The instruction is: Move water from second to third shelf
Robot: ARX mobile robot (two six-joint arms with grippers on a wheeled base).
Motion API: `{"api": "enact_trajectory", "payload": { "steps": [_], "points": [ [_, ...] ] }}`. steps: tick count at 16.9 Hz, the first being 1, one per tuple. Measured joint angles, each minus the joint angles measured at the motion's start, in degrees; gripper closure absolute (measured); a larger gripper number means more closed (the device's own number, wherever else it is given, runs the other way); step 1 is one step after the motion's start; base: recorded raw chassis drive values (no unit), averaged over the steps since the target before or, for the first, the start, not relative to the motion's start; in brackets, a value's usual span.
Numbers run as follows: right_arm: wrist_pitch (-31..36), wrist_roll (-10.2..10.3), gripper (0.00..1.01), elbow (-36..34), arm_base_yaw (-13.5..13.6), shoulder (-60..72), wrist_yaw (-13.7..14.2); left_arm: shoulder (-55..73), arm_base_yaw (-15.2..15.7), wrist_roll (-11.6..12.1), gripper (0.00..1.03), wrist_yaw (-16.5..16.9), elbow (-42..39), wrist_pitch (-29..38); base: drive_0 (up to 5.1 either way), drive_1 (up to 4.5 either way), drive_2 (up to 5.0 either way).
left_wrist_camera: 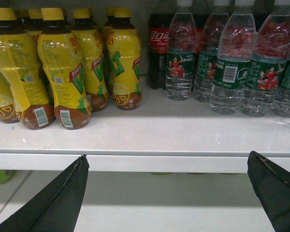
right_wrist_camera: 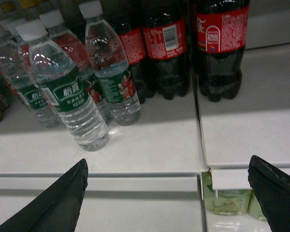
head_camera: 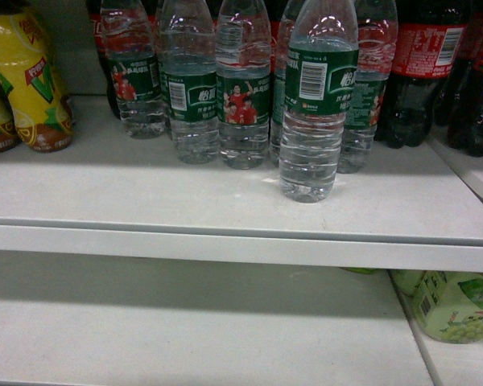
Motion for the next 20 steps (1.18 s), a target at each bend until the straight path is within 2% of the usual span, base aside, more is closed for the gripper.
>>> {"api": "enact_trajectory", "payload": {
  "steps": [3,6,9,10,12,15,20],
  "points": [
    [8.61,-1.38,0.03,9.14,4.09,14.32,1.16,0.00,0.00,0.00,0.05,0.00,0.00,0.00,0.0,0.00,0.0],
    [12.81,-1.64,0.03,15.19,7.43,22.36,3.02,0.00,0.00,0.00,0.05,0.00,0.00,0.02,0.0,0.00,0.0],
    [18.18,-2.73,0.03,14.25,14.84,28.48,5.81,0.00,0.00,0.00,0.05,0.00,0.00,0.00,0.0,0.00,0.0],
    [20.44,-2.80,0.03,13.46,16.50,30.42,6.47,0.00,0.00,0.00,0.05,0.00,0.00,0.00,0.0,0.00,0.0],
    [24.92,-2.78,0.03,12.55,18.10,36.46,7.34,0.00,0.00,0.00,0.05,0.00,0.00,0.00,0.0,0.00,0.0],
    [28.24,-2.80,0.03,12.55,21.03,42.40,7.43,0.00,0.00,0.00,0.05,0.00,0.00,0.00,0.0,0.00,0.0],
    [33.90,-2.71,0.03,15.72,26.43,51.52,8.70,0.00,0.00,0.00,0.05,0.00,0.00,0.00,0.0,0.00,0.0]
  ]
}}
